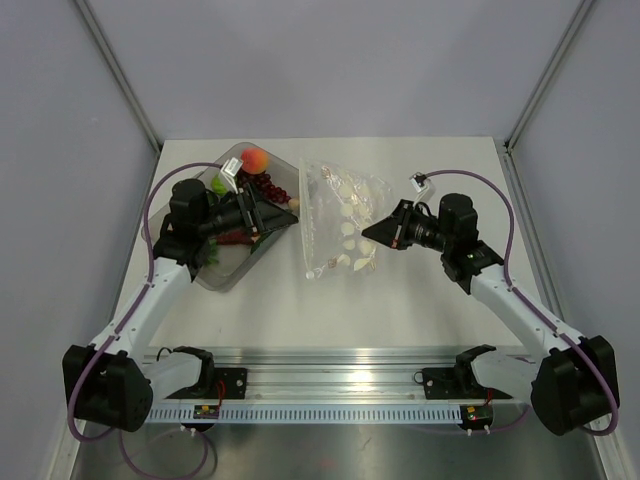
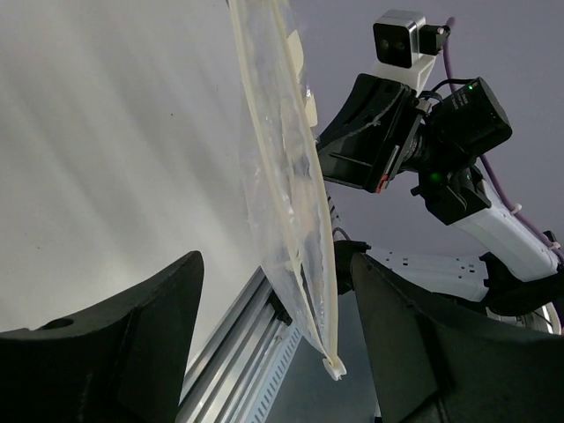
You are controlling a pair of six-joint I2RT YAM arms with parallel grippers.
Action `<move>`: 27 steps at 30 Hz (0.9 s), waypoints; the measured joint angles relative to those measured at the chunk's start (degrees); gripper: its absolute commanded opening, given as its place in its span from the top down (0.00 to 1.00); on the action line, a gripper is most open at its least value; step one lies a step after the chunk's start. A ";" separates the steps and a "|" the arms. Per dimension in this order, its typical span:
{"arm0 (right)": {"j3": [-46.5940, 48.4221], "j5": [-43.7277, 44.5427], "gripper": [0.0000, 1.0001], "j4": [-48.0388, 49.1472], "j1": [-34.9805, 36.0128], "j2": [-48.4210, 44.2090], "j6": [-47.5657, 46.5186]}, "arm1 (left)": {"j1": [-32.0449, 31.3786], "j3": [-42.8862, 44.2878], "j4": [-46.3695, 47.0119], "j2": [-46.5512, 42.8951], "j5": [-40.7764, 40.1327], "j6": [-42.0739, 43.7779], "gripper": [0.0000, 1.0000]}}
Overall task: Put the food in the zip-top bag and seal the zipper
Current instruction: Pick up the zipper food storage bag at the center of the board, then open the zipper of the food storage bag.
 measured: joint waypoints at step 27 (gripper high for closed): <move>0.04 -2.86 1.00 3.43 0.00 2.38 1.68 | -4.57 -1.40 7.15 8.11 0.20 -5.14 0.57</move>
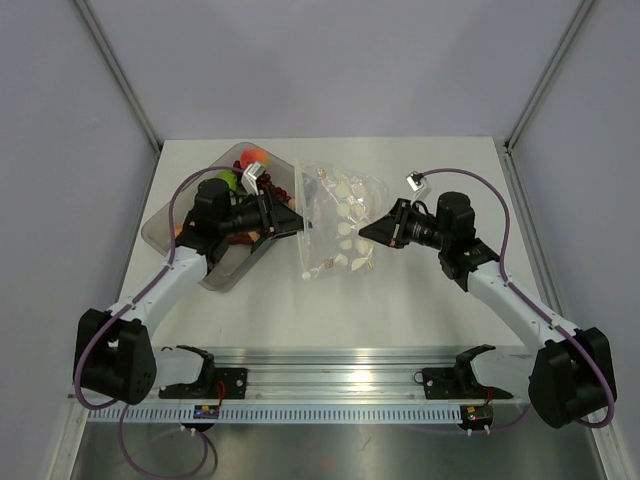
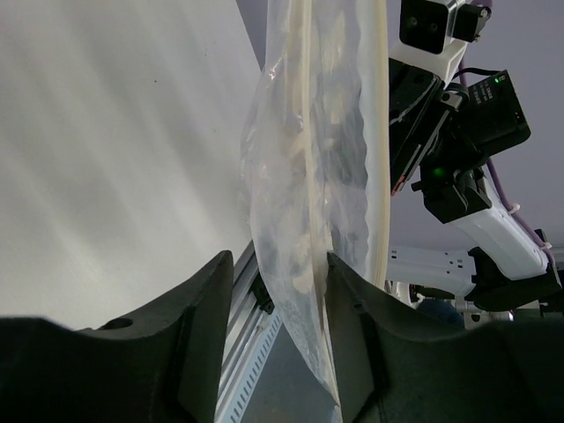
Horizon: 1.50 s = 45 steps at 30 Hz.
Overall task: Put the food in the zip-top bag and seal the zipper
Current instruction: Open the zipper of the food storage bag.
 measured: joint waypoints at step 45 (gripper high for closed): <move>38.97 47.69 0.20 -42.99 24.79 21.24 -7.17 | -14.29 21.16 -34.80 12.28 -29.97 10.05 1.00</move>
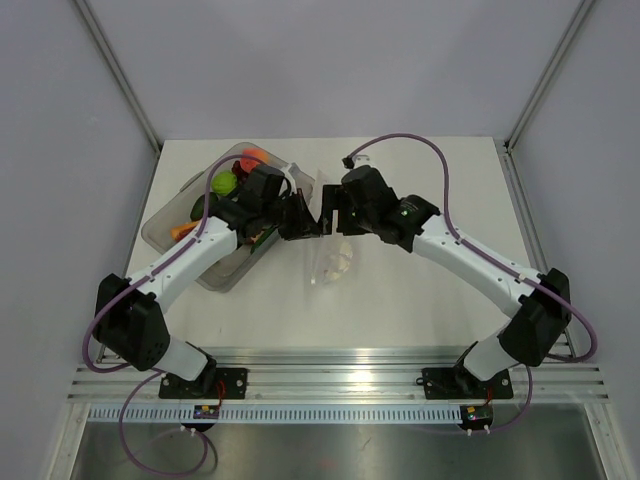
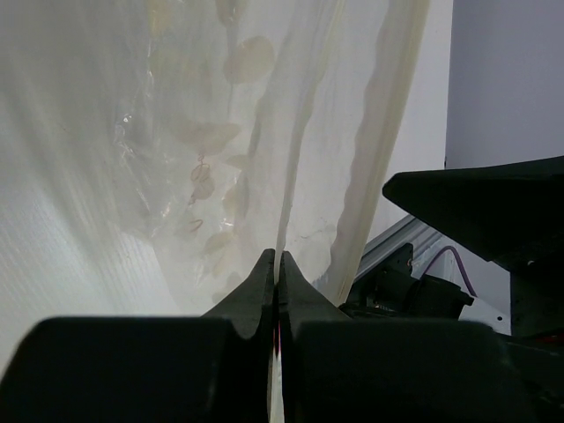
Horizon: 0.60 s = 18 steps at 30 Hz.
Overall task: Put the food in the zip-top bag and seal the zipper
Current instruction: Open the zipper of the food storage bag.
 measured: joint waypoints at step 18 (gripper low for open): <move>0.44 3.93 0.99 -3.26 -0.63 4.35 3.34 | -0.50 1.18 -1.53 -0.13 -0.92 1.90 1.00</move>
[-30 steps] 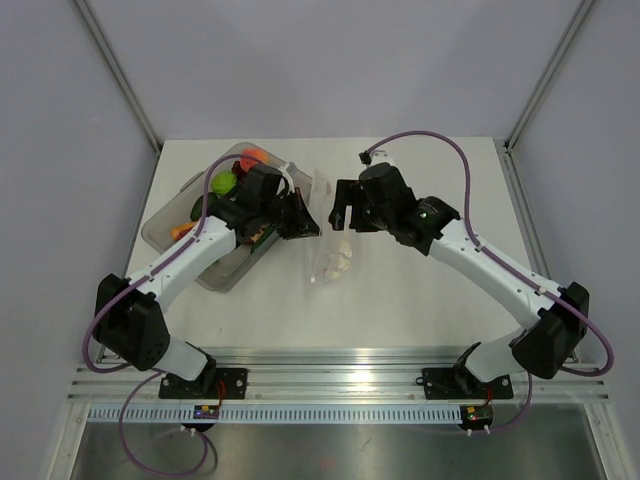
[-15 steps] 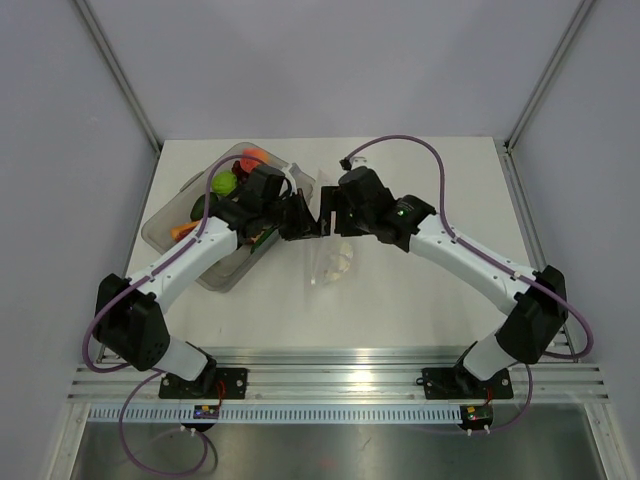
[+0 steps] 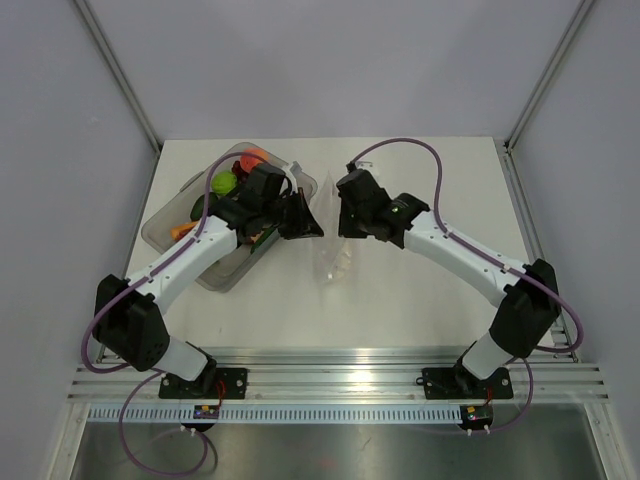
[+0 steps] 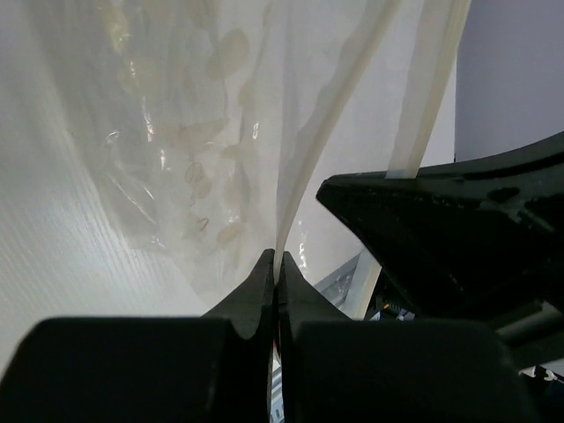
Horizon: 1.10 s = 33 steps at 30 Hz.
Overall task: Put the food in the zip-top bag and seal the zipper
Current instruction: Open the zipper of the food storage bag.
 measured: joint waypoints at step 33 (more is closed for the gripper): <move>-5.66 11.50 1.00 -17.49 -5.01 -9.31 -0.57 | -4.42 21.70 -10.05 25.00 8.00 16.31 0.94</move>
